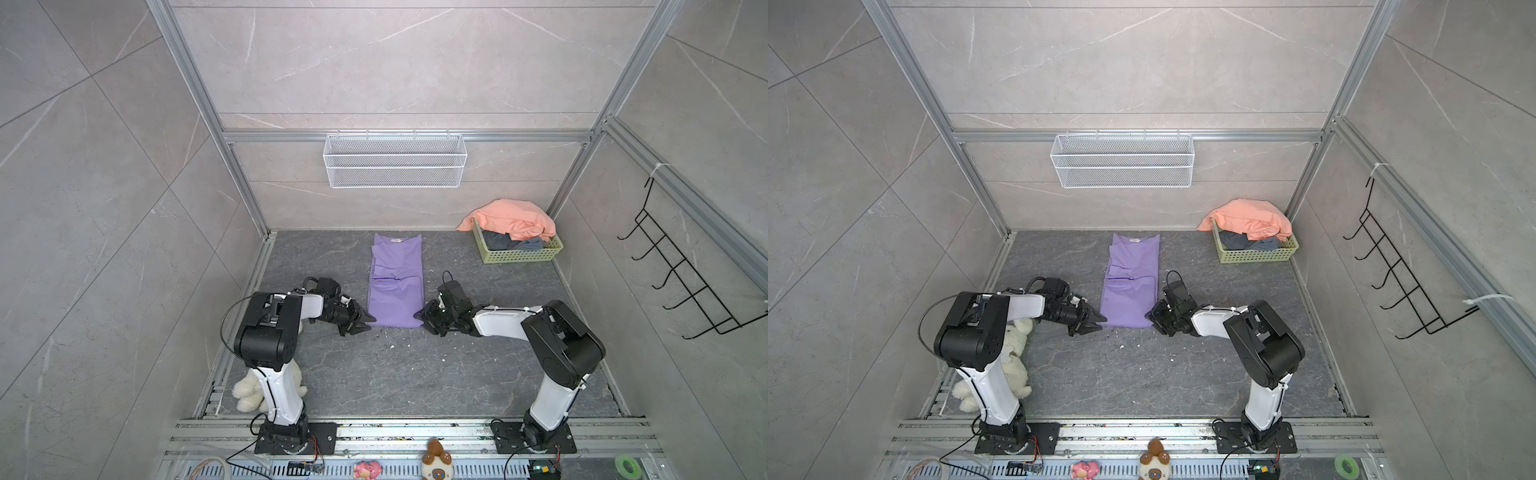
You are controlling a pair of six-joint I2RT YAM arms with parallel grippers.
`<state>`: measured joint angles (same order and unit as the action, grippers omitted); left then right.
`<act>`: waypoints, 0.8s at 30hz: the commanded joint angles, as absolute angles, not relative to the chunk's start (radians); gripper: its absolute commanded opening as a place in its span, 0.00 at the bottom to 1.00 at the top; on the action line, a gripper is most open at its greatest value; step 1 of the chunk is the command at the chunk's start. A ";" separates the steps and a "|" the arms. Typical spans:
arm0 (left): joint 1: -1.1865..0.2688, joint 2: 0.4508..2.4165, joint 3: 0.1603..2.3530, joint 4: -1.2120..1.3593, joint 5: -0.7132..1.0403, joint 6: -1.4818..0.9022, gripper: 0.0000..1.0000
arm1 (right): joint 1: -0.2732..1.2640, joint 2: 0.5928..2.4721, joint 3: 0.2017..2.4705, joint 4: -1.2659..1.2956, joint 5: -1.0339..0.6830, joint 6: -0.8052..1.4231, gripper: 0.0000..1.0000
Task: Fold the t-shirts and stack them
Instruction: 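Move both grippers to the folded shirt's near sides and grasp them, then lift the folded shirt's near edge with both grippers, folding it farther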
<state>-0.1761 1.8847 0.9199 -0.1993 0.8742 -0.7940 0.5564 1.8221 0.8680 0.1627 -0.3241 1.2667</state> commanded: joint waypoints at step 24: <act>-0.187 1.459 0.726 -0.522 0.809 -0.801 0.00 | 0.674 1.614 0.860 -0.347 -0.342 1.033 0.08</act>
